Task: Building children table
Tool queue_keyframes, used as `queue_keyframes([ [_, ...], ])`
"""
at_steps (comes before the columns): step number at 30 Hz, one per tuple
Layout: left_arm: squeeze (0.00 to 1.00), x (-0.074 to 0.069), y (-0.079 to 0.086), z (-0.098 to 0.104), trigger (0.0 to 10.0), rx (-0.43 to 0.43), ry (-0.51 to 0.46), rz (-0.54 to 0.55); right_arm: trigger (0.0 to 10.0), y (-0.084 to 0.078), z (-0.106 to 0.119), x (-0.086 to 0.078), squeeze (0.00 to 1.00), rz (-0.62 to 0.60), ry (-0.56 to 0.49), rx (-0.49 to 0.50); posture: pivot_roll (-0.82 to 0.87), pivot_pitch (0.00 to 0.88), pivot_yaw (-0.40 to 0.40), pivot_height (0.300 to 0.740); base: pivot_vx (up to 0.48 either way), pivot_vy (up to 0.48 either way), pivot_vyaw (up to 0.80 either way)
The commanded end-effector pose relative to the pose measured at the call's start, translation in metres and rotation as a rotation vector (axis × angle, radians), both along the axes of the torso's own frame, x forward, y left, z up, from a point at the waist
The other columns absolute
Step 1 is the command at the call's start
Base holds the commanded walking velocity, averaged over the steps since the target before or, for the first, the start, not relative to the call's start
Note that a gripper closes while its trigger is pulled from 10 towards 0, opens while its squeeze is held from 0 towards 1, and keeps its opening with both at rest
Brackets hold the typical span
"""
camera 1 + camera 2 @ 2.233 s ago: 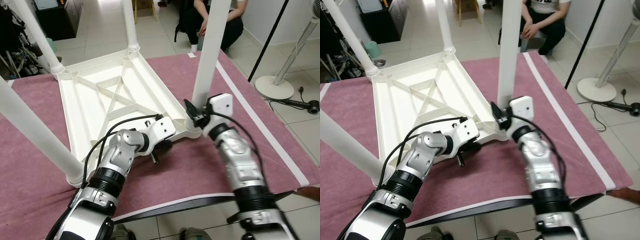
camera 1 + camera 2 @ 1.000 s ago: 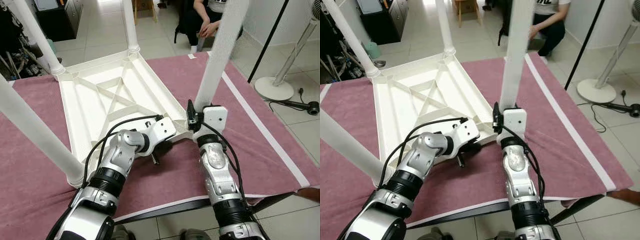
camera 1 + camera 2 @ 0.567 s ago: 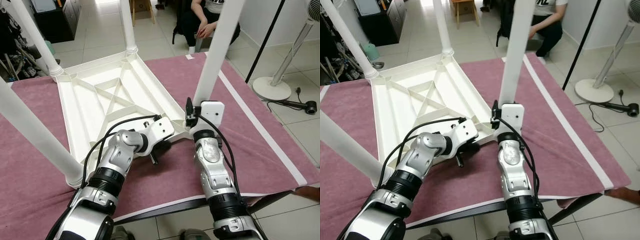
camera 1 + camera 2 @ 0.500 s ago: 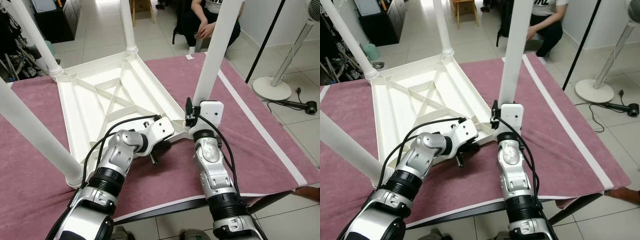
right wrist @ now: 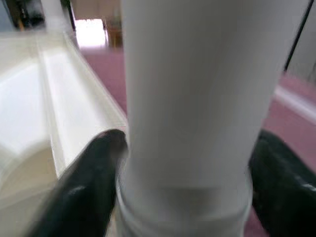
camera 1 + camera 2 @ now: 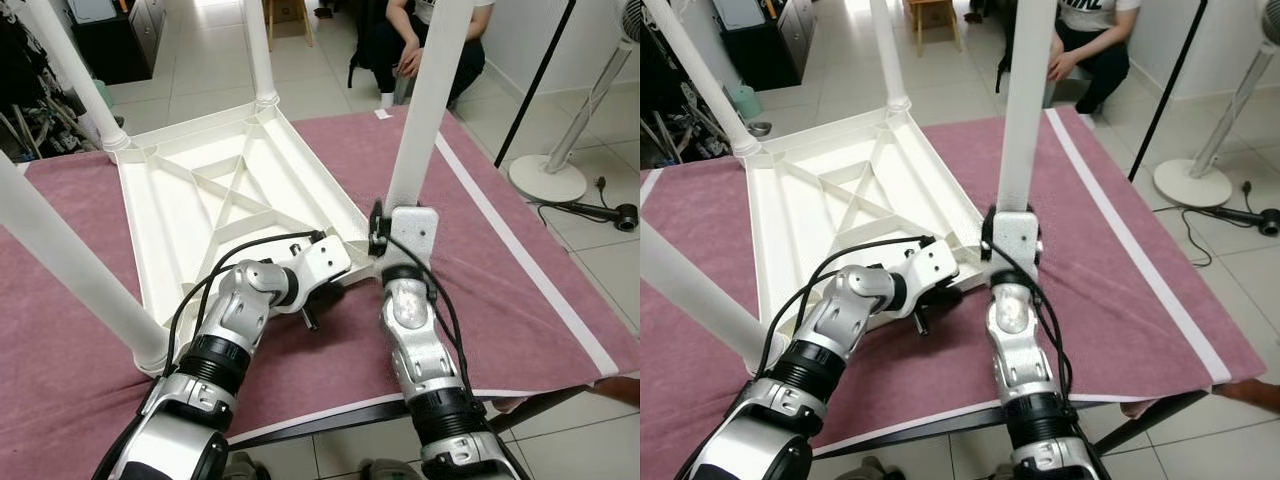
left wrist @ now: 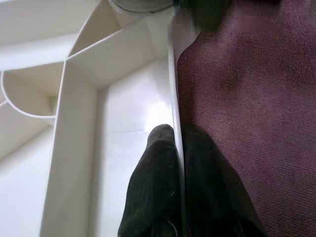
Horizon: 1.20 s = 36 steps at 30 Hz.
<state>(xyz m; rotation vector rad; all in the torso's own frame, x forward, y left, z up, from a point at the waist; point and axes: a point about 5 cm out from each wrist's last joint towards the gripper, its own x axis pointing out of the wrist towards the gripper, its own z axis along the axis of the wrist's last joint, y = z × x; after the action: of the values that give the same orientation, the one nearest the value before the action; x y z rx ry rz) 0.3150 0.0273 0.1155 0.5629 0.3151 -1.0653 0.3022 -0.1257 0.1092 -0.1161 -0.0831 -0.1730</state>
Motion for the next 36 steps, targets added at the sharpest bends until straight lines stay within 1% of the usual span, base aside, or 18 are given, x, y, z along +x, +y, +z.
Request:
queue_keyframes([
  [1,0.00,0.015,0.020,-0.005,10.0,0.051,-0.194,0.345,10.0,-0.001,-0.005,0.000,1.00,0.007,0.028,0.018,-0.03,0.000,0.124,0.740,0.000,0.000,0.00],
  [2,0.00,0.015,0.020,-0.005,10.0,0.051,-0.194,0.345,10.0,-0.001,-0.005,0.000,1.00,0.007,0.028,0.018,-0.03,0.000,0.124,0.740,0.000,0.000,0.00],
  [3,0.00,0.015,0.020,-0.005,10.0,0.051,-0.194,0.345,10.0,-0.001,-0.003,0.000,0.49,0.021,0.018,0.024,-0.03,0.000,0.124,0.740,0.000,0.000,0.00],
  [4,0.00,0.015,0.020,-0.005,10.0,0.051,-0.194,0.345,10.0,-0.001,-0.003,0.000,0.49,0.021,0.018,0.024,-0.03,0.000,0.124,0.740,0.000,0.000,0.00],
  [5,0.00,0.015,0.020,-0.005,10.0,0.051,-0.194,0.345,10.0,0.000,0.000,0.001,0.00,0.043,0.001,0.029,-0.03,0.000,0.124,0.740,0.000,0.000,0.00],
  [11,0.00,0.015,0.020,-0.005,10.0,0.050,-0.193,0.346,10.0,0.002,0.006,0.003,0.00,0.081,-0.032,0.029,-0.03,0.000,0.124,0.740,0.000,0.000,0.00],
  [13,0.00,0.015,0.020,-0.005,10.0,0.049,-0.193,0.346,10.0,0.003,0.013,0.005,0.00,0.125,-0.062,0.028,-0.03,0.000,0.125,0.740,0.000,0.000,0.00],
  [15,0.00,0.015,0.019,-0.005,10.0,0.048,-0.193,0.346,10.0,0.004,0.015,0.006,0.00,0.143,-0.073,0.029,-0.03,0.000,0.125,0.740,0.000,0.000,0.00],
  [19,0.00,0.015,0.019,-0.005,10.0,0.048,-0.193,0.346,10.0,0.004,0.017,0.007,0.00,0.153,-0.081,0.024,-0.03,0.000,0.125,0.740,0.000,0.000,0.00],
  [20,0.00,0.015,0.019,-0.005,10.0,0.048,-0.193,0.346,10.0,0.005,0.018,0.007,0.07,0.163,-0.087,0.022,-0.03,0.000,0.125,0.740,0.000,0.000,0.00],
  [21,0.00,0.015,0.019,-0.005,10.0,0.048,-0.193,0.347,10.0,0.006,0.020,0.008,1.00,0.183,-0.093,0.029,-0.03,0.000,0.123,0.740,0.000,0.000,0.00],
  [22,0.00,0.015,0.019,-0.005,10.0,0.047,-0.193,0.348,10.0,0.008,0.021,0.008,0.10,0.201,-0.095,0.039,-0.03,0.000,0.123,0.740,0.000,0.000,0.00],
  [26,0.00,0.015,0.019,-0.005,10.0,0.047,-0.193,0.348,10.0,0.009,0.021,0.008,0.10,0.216,-0.097,0.047,-0.03,0.000,0.123,0.740,0.000,0.000,0.00],
  [27,0.00,0.015,0.019,-0.005,10.0,0.048,-0.193,0.348,10.0,0.010,0.023,0.008,0.00,0.234,-0.099,0.051,-0.03,0.000,0.123,0.740,0.000,0.000,0.00],
  [31,0.00,0.014,0.020,-0.005,10.0,0.048,-0.192,0.349,10.0,0.008,0.028,0.008,0.00,0.283,-0.114,0.040,-0.03,0.000,0.122,0.740,0.000,0.000,0.00],
  [34,0.00,0.014,0.020,-0.006,10.0,0.047,-0.191,0.349,10.0,-0.003,0.034,0.005,0.00,0.312,-0.127,0.011,-0.03,0.000,0.122,0.740,0.000,0.000,0.00],
  [35,0.00,0.014,0.020,-0.006,10.0,0.047,-0.191,0.349,10.0,-0.003,0.034,0.005,0.00,0.312,-0.127,0.011,-0.03,0.000,0.122,0.740,0.000,0.000,0.00],
  [36,0.00,0.014,0.020,-0.006,10.0,0.047,-0.191,0.349,10.0,-0.007,0.035,0.003,0.00,0.313,-0.127,0.003,-0.03,0.000,0.122,0.740,0.000,0.000,0.00],
])
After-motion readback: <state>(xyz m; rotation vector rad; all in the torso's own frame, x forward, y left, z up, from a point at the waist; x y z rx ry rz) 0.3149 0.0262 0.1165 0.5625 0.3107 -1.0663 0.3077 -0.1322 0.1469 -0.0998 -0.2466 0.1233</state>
